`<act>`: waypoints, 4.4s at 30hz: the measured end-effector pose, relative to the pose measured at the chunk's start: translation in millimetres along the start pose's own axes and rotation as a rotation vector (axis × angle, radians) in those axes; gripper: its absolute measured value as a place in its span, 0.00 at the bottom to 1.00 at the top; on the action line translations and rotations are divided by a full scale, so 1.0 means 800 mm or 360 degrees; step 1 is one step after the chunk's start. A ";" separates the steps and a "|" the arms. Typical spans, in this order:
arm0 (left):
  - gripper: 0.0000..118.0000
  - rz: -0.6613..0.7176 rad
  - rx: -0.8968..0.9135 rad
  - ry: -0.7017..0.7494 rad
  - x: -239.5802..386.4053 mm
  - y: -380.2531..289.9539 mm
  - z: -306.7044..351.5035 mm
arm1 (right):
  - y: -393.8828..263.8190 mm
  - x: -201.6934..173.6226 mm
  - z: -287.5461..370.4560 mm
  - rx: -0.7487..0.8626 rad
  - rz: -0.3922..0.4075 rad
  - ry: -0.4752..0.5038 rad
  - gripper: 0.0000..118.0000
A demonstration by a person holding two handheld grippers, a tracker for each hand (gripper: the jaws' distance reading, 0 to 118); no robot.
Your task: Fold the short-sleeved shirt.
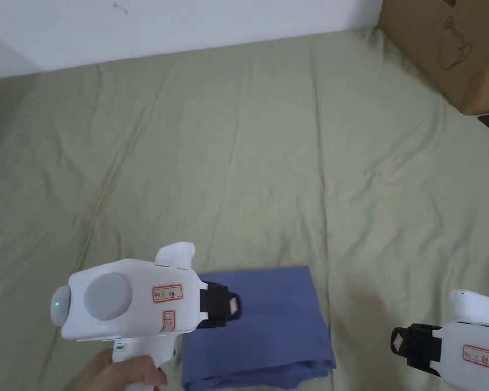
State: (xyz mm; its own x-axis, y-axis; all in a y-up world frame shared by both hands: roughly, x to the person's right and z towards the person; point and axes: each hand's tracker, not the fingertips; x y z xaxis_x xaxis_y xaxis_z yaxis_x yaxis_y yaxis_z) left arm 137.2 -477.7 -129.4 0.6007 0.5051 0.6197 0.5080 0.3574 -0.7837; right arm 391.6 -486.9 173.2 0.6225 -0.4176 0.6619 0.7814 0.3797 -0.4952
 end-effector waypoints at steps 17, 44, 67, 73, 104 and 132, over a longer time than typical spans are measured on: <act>0.00 -0.0187 -0.0296 -0.0260 0.131 -0.038 -0.139 | 0.002 0.019 -0.007 -0.0004 -0.0012 0.0004 0.04; 0.89 0.0563 0.0236 -0.0437 -0.148 -0.100 0.062 | 0.018 -0.152 -0.129 -0.0216 0.0625 0.0098 0.04; 0.24 0.0459 0.0084 -0.0385 -0.186 -0.031 0.040 | 0.027 -0.175 -0.093 -0.0188 0.0585 0.0120 0.04; 0.24 0.0301 0.0080 0.0424 -0.274 0.001 0.174 | 0.028 -0.168 -0.107 -0.0207 0.0548 0.0092 0.04; 0.00 0.0101 0.0460 0.1095 -0.147 0.020 0.223 | 0.032 -0.120 -0.081 -0.0112 0.0389 0.0075 0.04; 0.00 -0.0530 0.1759 0.1155 0.189 -0.034 0.229 | 0.065 -0.238 0.162 0.1450 0.0889 -0.0117 0.04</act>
State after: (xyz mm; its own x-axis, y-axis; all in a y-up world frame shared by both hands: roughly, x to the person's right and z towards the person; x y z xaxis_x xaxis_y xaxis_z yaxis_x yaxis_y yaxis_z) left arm 101.0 -267.0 -22.4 0.9084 -0.1281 0.3979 0.1424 0.9898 -0.0062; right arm 307.9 -280.5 94.5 0.8538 0.0454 0.5186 0.0399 0.9876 -0.1520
